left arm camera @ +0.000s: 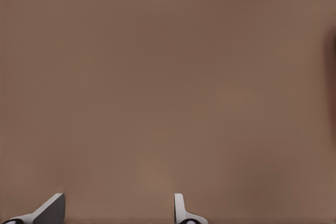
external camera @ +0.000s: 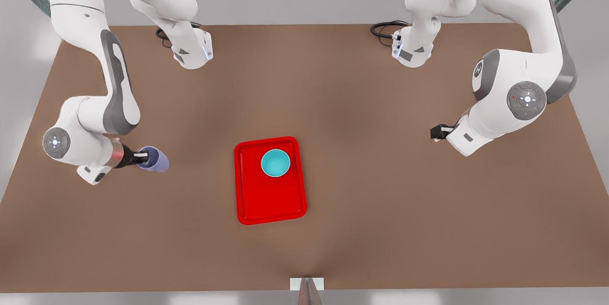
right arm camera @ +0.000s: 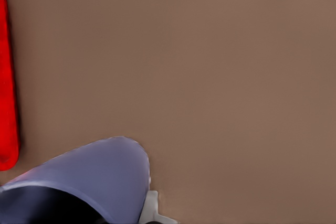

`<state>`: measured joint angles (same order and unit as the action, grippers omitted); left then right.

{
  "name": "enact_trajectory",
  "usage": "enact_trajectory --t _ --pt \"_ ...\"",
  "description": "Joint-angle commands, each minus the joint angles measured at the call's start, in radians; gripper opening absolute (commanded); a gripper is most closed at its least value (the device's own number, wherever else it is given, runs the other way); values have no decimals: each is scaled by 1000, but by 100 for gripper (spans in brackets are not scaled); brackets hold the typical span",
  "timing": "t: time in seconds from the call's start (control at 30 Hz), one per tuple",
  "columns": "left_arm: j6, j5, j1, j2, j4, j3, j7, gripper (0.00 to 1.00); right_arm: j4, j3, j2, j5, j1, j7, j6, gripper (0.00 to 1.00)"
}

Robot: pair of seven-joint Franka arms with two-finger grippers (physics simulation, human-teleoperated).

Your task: Place the bowl on the tray with the left arm and the cup on the tray with the right arm

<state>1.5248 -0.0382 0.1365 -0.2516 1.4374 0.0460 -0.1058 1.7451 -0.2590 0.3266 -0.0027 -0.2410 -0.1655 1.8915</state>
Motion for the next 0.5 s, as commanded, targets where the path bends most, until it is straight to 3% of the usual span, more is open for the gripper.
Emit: enact_trajectory --t 0.0,0.23,0.47 --pt "0 0 0 0 0 0 0 100 -1 0 0 -6 14 9 0 21" --pt "0 0 0 0 0 0 0 100 -44 0 15 7 299 251 14 21" --pt "0 0 0 0 0 0 0 100 -209 0 169 3 382 419 35 21"
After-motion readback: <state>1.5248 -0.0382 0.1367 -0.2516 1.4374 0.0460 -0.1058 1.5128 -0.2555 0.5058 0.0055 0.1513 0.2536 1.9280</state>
